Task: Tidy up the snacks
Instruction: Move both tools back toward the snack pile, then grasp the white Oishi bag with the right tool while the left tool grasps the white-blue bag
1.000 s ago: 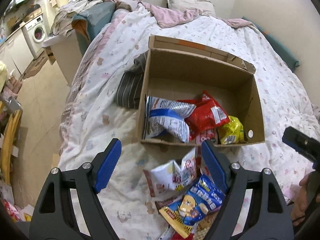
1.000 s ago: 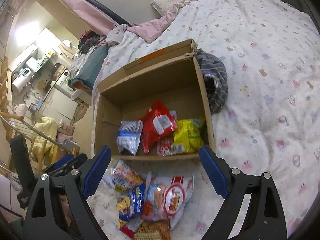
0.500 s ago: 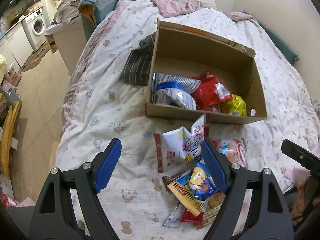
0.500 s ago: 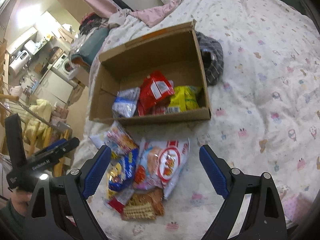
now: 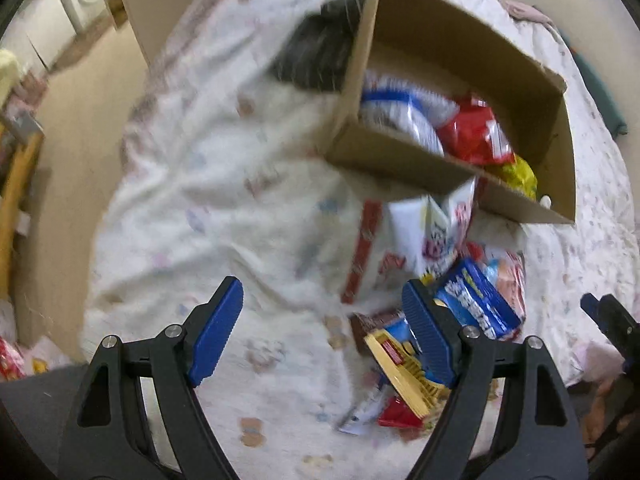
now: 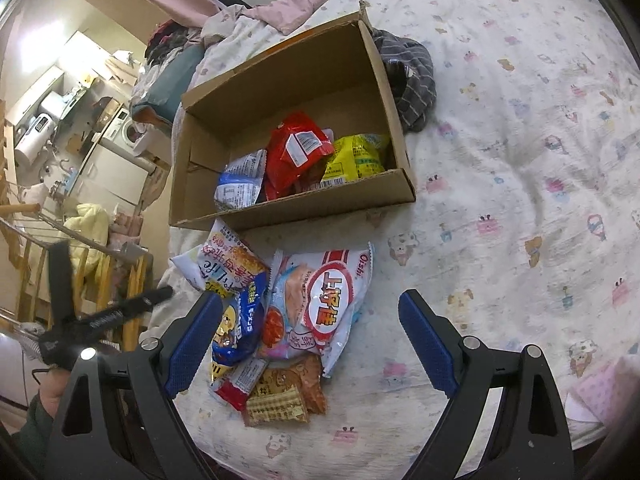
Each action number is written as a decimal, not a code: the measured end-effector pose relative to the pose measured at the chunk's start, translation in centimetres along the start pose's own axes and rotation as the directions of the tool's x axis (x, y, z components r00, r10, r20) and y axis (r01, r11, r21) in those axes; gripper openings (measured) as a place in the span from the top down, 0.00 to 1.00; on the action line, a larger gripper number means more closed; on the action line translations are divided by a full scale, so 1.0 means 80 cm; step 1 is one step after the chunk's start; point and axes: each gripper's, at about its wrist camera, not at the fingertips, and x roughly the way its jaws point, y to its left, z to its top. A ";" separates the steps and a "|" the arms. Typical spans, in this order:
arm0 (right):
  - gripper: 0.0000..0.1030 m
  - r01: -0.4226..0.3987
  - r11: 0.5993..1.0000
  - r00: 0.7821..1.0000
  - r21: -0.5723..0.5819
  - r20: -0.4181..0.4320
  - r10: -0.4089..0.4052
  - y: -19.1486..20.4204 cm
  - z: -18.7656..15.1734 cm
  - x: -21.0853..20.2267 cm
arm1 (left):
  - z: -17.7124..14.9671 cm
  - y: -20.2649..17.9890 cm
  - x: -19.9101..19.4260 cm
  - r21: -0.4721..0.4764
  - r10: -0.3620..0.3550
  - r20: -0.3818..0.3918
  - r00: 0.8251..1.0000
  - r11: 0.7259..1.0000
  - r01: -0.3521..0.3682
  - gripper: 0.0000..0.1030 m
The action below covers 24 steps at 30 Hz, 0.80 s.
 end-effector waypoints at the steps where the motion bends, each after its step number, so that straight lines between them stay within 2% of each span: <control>1: 0.11 -0.002 1.000 1.000 0.001 0.000 0.002 0.001 0.001 0.001 | -0.001 -0.003 0.003 0.006 0.004 -0.003 1.000 1.000 -0.004 0.23; 3: 0.11 -0.008 1.000 1.000 0.004 0.001 0.008 0.002 0.002 0.001 | 0.000 -0.013 0.003 0.029 0.015 0.014 1.000 0.999 -0.016 0.23; 6: 0.11 -0.013 1.000 1.000 0.004 -0.002 0.013 0.004 0.004 0.004 | 0.008 -0.027 0.010 0.048 -0.018 0.017 1.000 0.999 0.018 0.23; 15: 0.11 -0.005 1.000 1.000 0.017 -0.023 0.006 -0.007 0.009 0.012 | 0.037 -0.082 0.074 0.117 -0.027 -0.069 0.997 0.993 0.035 0.23; 18: 0.11 0.003 1.000 1.000 0.025 -0.026 -0.002 -0.015 0.009 0.012 | 0.040 -0.094 0.084 0.146 -0.001 -0.061 0.998 0.989 0.010 0.23; 21: 0.11 0.009 0.999 0.999 0.047 -0.033 -0.008 -0.026 0.009 0.012 | 0.041 -0.098 0.086 0.149 -0.011 -0.044 0.999 0.989 0.017 0.23; 22: 0.11 0.009 0.999 0.999 0.053 -0.033 -0.007 -0.028 0.010 0.012 | 0.040 -0.099 0.086 0.151 -0.007 -0.040 0.999 0.988 0.013 0.25; 23: 0.11 0.007 0.998 0.999 0.063 -0.033 -0.005 -0.030 0.011 0.012 | 0.039 -0.099 0.085 0.155 -0.010 -0.037 0.999 0.988 0.015 0.35; 24: 0.11 0.004 0.998 0.999 0.069 -0.033 -0.002 -0.031 0.012 0.013 | 0.038 -0.100 0.084 0.157 -0.015 -0.039 0.999 0.987 0.021 0.39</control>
